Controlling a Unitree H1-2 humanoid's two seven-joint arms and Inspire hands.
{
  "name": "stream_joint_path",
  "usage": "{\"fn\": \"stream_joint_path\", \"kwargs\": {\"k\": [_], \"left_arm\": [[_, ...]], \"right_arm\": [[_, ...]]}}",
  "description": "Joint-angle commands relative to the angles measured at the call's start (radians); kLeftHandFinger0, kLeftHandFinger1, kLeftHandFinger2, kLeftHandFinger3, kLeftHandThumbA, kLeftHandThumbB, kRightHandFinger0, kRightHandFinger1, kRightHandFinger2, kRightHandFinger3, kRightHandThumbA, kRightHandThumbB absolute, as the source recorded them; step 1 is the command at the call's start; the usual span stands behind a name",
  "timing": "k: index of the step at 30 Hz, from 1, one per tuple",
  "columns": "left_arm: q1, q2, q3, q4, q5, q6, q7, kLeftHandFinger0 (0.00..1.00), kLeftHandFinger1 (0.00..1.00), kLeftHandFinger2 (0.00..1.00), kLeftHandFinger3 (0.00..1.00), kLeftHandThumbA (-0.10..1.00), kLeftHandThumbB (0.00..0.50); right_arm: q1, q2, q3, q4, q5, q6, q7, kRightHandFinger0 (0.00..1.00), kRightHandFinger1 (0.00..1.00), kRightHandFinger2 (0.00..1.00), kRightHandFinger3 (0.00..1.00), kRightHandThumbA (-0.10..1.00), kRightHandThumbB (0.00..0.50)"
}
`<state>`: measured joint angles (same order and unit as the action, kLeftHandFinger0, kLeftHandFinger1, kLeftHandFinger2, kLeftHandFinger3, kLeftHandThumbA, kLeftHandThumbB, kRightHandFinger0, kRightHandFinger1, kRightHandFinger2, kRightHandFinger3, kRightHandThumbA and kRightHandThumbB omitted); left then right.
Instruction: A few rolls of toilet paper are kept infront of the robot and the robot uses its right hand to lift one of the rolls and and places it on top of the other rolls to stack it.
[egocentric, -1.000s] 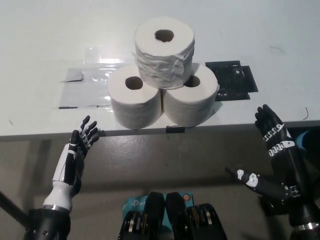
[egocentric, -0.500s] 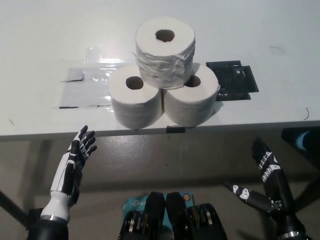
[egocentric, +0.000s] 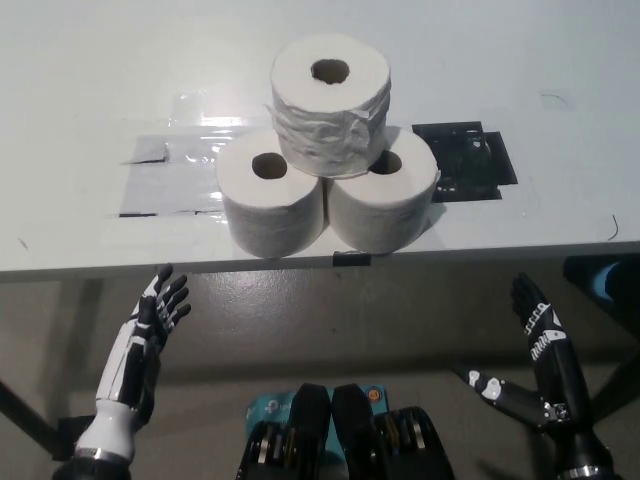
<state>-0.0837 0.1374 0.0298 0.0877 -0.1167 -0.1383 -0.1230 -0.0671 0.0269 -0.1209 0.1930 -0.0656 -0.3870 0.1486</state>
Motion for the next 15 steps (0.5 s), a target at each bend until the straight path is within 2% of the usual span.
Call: {"fn": "stream_joint_path", "kwargs": {"k": [1,3,7,8,10,13,15], "left_arm": [[0.012,0.008,0.003,-0.045,-0.022,-0.015,-0.022,1.0,1.0,1.0,1.0,0.97,0.127],[0.023,0.006,0.002,-0.049,-0.02,-0.019,-0.021,1.0,1.0,1.0,1.0,0.97,0.118],[0.038,0.004,0.005,-0.045,-0.025,-0.03,-0.021,1.0,1.0,1.0,1.0,0.98,0.115],[0.038,0.003,0.007,-0.045,-0.026,-0.031,-0.02,1.0,1.0,1.0,1.0,0.98,0.115],[0.046,0.003,0.01,-0.051,-0.029,-0.028,-0.017,1.0,1.0,1.0,1.0,0.98,0.115],[0.052,0.0,0.016,-0.049,-0.015,-0.034,-0.002,1.0,1.0,1.0,1.0,0.99,0.113],[0.059,-0.001,0.02,-0.05,-0.012,-0.036,0.002,1.0,1.0,1.0,1.0,0.99,0.107]], "right_arm": [[0.006,-0.013,0.025,-0.028,0.005,-0.061,-0.026,1.0,1.0,1.0,1.0,1.0,0.136],[0.011,-0.019,0.035,-0.032,0.002,-0.06,-0.023,1.0,1.0,1.0,1.0,1.0,0.144],[0.004,-0.025,0.057,-0.031,0.001,-0.063,-0.019,1.0,1.0,1.0,1.0,1.0,0.111],[-0.002,-0.027,0.061,-0.027,0.001,-0.065,-0.019,1.0,1.0,1.0,1.0,1.0,0.11],[-0.011,-0.026,0.071,-0.026,0.003,-0.055,-0.021,1.0,1.0,1.0,1.0,1.0,0.144],[-0.03,-0.029,0.08,-0.021,0.006,-0.057,-0.024,1.0,1.0,1.0,1.0,1.0,0.12],[-0.033,-0.03,0.086,-0.019,0.006,-0.056,-0.026,1.0,1.0,1.0,1.0,1.0,0.126]]}}
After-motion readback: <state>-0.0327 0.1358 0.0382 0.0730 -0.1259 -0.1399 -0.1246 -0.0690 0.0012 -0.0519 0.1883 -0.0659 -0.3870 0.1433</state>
